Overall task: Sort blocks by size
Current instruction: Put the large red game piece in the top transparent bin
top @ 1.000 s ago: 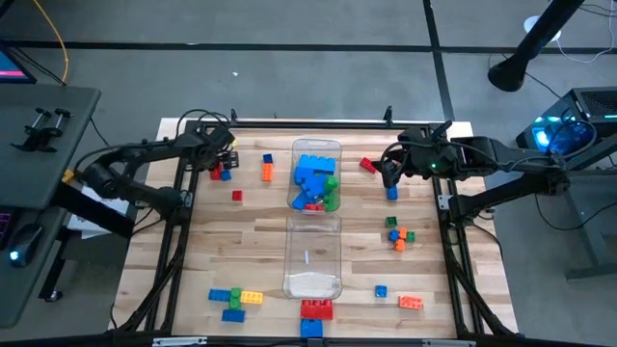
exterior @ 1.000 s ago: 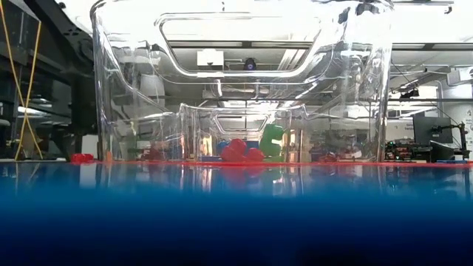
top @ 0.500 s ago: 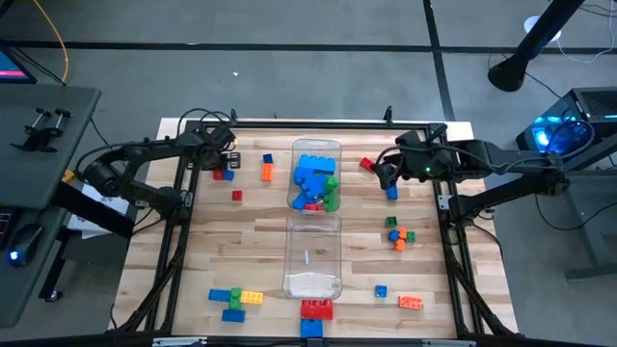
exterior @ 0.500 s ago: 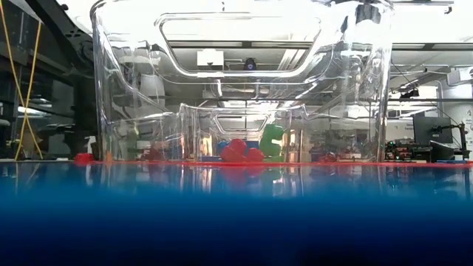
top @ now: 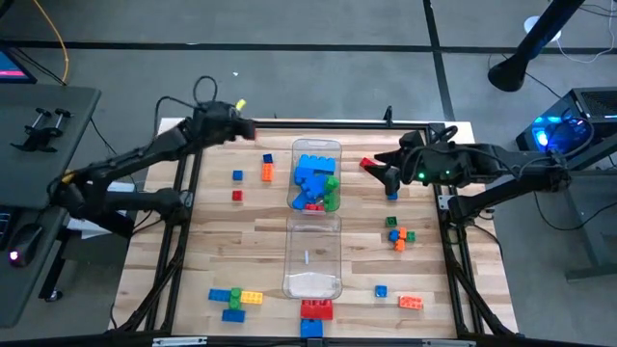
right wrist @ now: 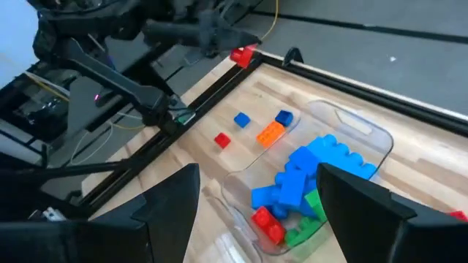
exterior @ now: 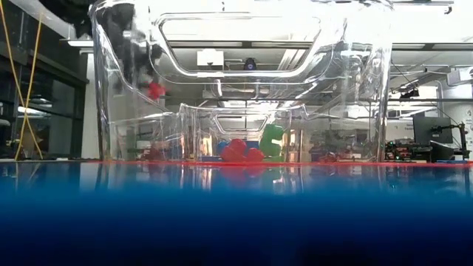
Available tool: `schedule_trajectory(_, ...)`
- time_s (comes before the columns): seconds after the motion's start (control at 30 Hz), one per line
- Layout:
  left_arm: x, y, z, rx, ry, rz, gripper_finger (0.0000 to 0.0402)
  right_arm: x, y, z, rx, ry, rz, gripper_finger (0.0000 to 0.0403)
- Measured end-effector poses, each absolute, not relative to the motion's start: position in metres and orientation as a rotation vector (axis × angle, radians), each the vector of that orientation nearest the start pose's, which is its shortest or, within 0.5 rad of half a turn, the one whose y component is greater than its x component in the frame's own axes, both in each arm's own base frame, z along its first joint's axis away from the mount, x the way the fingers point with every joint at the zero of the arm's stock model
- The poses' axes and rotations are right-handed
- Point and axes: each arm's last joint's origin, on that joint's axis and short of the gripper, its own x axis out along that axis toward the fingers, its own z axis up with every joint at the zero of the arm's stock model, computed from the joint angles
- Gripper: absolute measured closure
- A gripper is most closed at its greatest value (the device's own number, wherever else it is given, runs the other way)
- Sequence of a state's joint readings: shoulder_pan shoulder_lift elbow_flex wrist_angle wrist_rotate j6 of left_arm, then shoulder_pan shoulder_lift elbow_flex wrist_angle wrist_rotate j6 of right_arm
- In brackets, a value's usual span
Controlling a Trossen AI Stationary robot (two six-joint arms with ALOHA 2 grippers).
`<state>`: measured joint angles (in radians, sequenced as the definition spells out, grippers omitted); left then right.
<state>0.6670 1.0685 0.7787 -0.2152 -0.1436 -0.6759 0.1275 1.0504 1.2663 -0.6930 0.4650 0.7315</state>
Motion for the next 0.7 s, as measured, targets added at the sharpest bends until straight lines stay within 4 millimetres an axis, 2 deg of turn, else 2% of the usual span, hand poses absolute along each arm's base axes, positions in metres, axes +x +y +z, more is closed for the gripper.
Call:
schedule_trajectory(0.1, 0.209, 0.119, 0.28, -0.73, 0.157, 0.804, 0.032, 0.198, 0.012, 0.401, 0.561, 0.299, -0.507, 0.0132)
schedule_trajectory(0.23, 0.255, 0.08, 0.26, -0.695, 0.197, 0.691, 0.032, 0.198, 0.012, 0.401, 0.558, 0.293, -0.517, 0.0132)
schedule_trajectory(0.33, 0.286, 0.058, 0.247, -0.675, 0.199, 0.607, 0.032, 0.198, 0.012, 0.401, 0.559, 0.292, -0.52, 0.0132)
schedule_trajectory(0.53, 0.335, 0.063, 0.234, -0.616, 0.332, 0.556, 0.0314, 0.198, 0.012, 0.401, 0.559, 0.292, -0.52, 0.0132)
schedule_trajectory(0.7, 0.364, 0.071, 0.242, -0.473, 0.475, 0.5, 0.0223, 0.198, 0.012, 0.401, 0.559, 0.292, -0.52, 0.0132)
